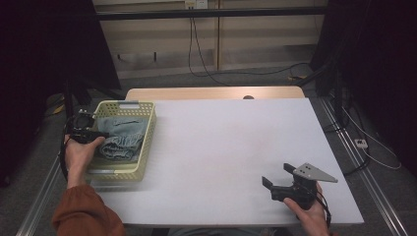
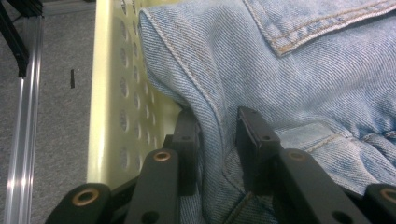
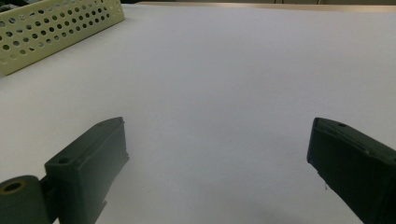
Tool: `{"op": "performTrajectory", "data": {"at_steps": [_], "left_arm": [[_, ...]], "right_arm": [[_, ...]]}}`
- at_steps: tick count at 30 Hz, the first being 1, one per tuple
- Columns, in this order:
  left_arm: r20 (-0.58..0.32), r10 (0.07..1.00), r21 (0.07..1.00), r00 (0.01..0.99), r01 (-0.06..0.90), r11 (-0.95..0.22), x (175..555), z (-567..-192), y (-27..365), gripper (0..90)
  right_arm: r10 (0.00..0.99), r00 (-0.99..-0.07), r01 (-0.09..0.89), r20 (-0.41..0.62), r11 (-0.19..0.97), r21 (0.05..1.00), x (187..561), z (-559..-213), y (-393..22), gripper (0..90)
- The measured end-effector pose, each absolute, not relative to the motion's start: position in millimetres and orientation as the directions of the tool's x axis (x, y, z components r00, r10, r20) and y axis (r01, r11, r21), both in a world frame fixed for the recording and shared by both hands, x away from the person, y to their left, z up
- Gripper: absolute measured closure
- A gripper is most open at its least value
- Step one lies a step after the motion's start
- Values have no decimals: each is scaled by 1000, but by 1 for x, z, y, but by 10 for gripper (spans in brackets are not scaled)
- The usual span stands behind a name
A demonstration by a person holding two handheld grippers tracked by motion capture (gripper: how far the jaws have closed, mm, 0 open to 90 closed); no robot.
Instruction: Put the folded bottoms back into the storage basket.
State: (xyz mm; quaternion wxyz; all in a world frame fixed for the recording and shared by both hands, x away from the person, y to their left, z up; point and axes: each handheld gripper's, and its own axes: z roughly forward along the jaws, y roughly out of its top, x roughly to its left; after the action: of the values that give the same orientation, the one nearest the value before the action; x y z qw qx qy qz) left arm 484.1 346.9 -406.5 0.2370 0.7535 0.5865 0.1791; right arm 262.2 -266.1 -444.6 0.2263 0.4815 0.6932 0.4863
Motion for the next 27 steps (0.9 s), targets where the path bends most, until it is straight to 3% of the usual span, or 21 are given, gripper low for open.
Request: {"op": "performTrajectory", "data": {"at_steps": [10, 27], "left_arm": [[11, 969, 573, 247, 793, -209, 484, -407, 345, 670], [-32, 963, 652, 267, 736, -182, 479, -399, 349, 436]], "right_arm": [[887, -437, 448, 151, 69, 891, 262, -445, -266, 51], [886, -437, 450, 155, 66, 890, 262, -445, -267, 51]]}}
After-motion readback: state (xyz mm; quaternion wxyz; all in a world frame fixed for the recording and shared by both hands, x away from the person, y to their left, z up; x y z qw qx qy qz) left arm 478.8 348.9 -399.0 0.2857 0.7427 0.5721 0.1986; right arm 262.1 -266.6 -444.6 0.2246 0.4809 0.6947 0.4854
